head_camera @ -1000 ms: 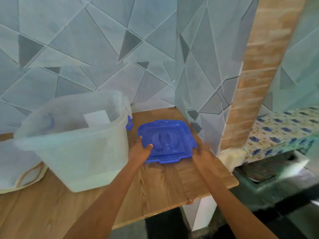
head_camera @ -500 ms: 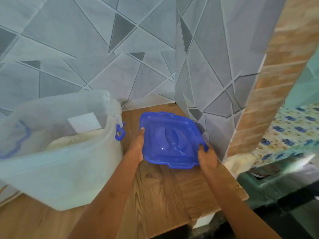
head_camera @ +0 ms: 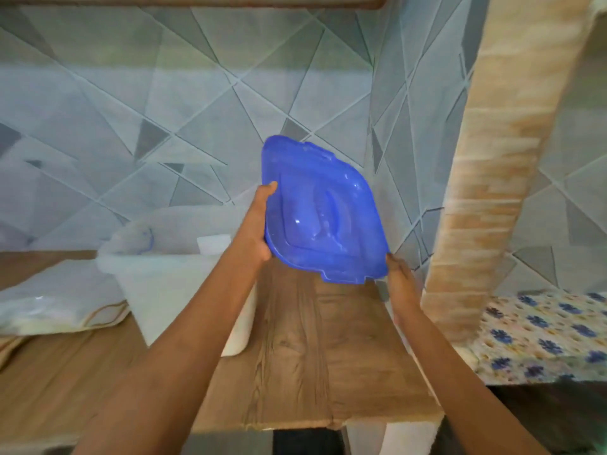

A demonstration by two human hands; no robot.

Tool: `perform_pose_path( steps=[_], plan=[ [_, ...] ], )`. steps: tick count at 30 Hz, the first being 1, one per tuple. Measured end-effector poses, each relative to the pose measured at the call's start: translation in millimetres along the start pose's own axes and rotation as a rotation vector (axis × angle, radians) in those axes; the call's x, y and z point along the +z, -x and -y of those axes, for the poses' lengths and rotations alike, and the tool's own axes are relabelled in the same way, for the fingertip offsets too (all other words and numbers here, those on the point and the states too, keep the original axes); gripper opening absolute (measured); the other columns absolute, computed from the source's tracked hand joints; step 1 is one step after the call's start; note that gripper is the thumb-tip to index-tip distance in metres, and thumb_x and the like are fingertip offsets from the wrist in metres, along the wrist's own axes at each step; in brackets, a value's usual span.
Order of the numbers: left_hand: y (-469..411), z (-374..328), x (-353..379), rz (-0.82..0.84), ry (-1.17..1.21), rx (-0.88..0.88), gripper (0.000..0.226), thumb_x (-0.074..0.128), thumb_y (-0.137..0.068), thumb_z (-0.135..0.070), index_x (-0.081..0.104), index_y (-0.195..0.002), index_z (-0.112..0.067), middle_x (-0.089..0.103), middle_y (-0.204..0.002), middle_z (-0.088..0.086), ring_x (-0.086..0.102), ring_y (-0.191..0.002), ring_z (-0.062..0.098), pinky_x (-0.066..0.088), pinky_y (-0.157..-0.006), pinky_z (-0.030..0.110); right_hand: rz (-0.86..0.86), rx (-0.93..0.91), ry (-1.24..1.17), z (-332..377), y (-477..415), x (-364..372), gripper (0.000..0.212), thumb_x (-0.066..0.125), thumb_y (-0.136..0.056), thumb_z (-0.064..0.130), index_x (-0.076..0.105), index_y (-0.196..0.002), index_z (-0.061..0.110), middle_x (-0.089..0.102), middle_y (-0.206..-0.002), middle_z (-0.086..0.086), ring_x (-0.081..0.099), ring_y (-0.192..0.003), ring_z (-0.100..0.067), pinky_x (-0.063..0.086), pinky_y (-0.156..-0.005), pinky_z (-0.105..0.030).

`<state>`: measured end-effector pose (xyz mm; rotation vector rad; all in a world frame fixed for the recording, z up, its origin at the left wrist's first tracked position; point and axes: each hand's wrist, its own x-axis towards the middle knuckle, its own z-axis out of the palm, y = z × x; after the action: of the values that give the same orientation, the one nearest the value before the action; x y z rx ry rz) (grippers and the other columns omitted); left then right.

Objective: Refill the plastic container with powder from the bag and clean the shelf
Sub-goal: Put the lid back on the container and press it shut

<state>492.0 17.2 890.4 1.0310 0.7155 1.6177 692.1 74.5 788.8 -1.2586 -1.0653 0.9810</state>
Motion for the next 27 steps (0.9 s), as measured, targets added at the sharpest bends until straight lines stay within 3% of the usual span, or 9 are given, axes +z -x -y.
perform_pose_path(
  steps=[1,4,6,8,10,13,15,22,27],
  plan=[
    [4.9,-21.9,-0.9,-0.01,-0.028,0.069,0.038,0.029,-0.098,-0.033,0.059,-0.111,-0.015,0.075,-0.091,0.0,0.07,-0.086,0.015,0.057,-0.071,0.027,0.034,-0.037,-0.004,11.3,1.2,4.6,0.034,0.042,-0.098,0.024,0.055,-0.122,0.004,0.056,-0.109,-0.006,0.049,-0.103,-0.015,0.04,-0.081,-0.027],
    [21.4,-91.0,-15.2,-0.093,-0.176,0.24,0.036,0.032,-0.098,-0.034,0.058,-0.115,-0.017,0.074,-0.098,-0.002,0.069,-0.094,0.014,0.056,-0.078,0.027,0.136,-0.122,0.055,39.3,10.9,26.5,0.045,0.037,-0.098,0.035,0.044,-0.136,0.012,0.049,-0.137,-0.008,0.044,-0.128,-0.023,0.032,-0.11,-0.036],
    [31.9,-132.0,-30.7,-0.178,-0.313,0.322,0.039,0.043,-0.093,-0.04,0.06,-0.118,-0.016,0.072,-0.109,0.0,0.067,-0.102,0.016,0.055,-0.085,0.03,0.222,-0.141,0.111,51.4,20.6,45.3,0.055,0.034,-0.095,0.049,0.038,-0.141,0.02,0.04,-0.148,-0.004,0.037,-0.136,-0.027,0.024,-0.116,-0.043],
    [41.8,-163.9,-45.0,-0.294,-0.458,0.332,0.056,0.061,-0.074,-0.051,0.063,-0.117,-0.015,0.068,-0.117,0.005,0.066,-0.106,0.021,0.052,-0.091,0.035,0.305,-0.142,0.081,63.3,32.0,66.4,0.054,0.032,-0.096,0.047,0.034,-0.142,0.018,0.035,-0.15,-0.004,0.034,-0.138,-0.027,0.023,-0.117,-0.041],
    [48.4,-184.4,-59.7,-0.395,-0.58,0.324,0.055,0.068,-0.061,-0.052,0.068,-0.102,-0.016,0.071,-0.106,0.005,0.07,-0.09,0.021,0.055,-0.082,0.035,0.354,-0.129,0.009,70.9,40.6,87.4,0.049,0.034,-0.099,0.037,0.032,-0.143,0.015,0.033,-0.151,-0.004,0.033,-0.138,-0.024,0.023,-0.116,-0.038],
    [50.6,-199.3,-82.3,-0.472,-0.728,0.325,0.031,0.066,-0.079,-0.041,0.065,-0.091,-0.012,0.068,-0.086,0.005,0.068,-0.064,0.011,0.056,-0.059,0.025,0.391,-0.156,0.017,75.5,48.4,118.0,0.048,0.034,-0.1,0.034,0.032,-0.143,0.014,0.035,-0.15,-0.005,0.034,-0.137,-0.024,0.025,-0.113,-0.036],
    [50.5,-204.8,-102.6,-0.503,-0.758,0.321,0.027,0.063,-0.084,-0.038,0.064,-0.088,-0.011,0.067,-0.081,0.003,0.068,-0.063,0.012,0.056,-0.056,0.023,0.388,-0.165,0.023,78.8,52.9,135.6,0.048,0.034,-0.1,0.034,0.032,-0.143,0.013,0.035,-0.15,-0.006,0.035,-0.136,-0.025,0.026,-0.112,-0.035],
    [33.7,-222.8,-178.3,-0.409,-0.821,0.301,0.041,0.063,-0.081,-0.042,0.062,-0.101,-0.005,0.067,-0.088,0.007,0.066,-0.077,0.023,0.057,-0.058,0.025,0.321,-0.105,-0.001,76.7,59.6,187.2,0.049,0.034,-0.1,0.036,0.03,-0.144,0.016,0.035,-0.15,-0.005,0.035,-0.136,-0.025,0.027,-0.111,-0.036],
    [12.6,-220.2,-204.2,-0.124,-1.091,0.225,0.053,0.065,-0.055,-0.054,0.064,-0.092,-0.016,0.064,-0.083,0.001,0.061,-0.071,0.015,0.049,-0.067,0.029,0.208,-0.07,0.001,75.5,51.8,219.8,0.05,0.032,-0.099,0.037,0.032,-0.144,0.016,0.036,-0.15,-0.005,0.036,-0.135,-0.026,0.027,-0.113,-0.039]
  ],
)
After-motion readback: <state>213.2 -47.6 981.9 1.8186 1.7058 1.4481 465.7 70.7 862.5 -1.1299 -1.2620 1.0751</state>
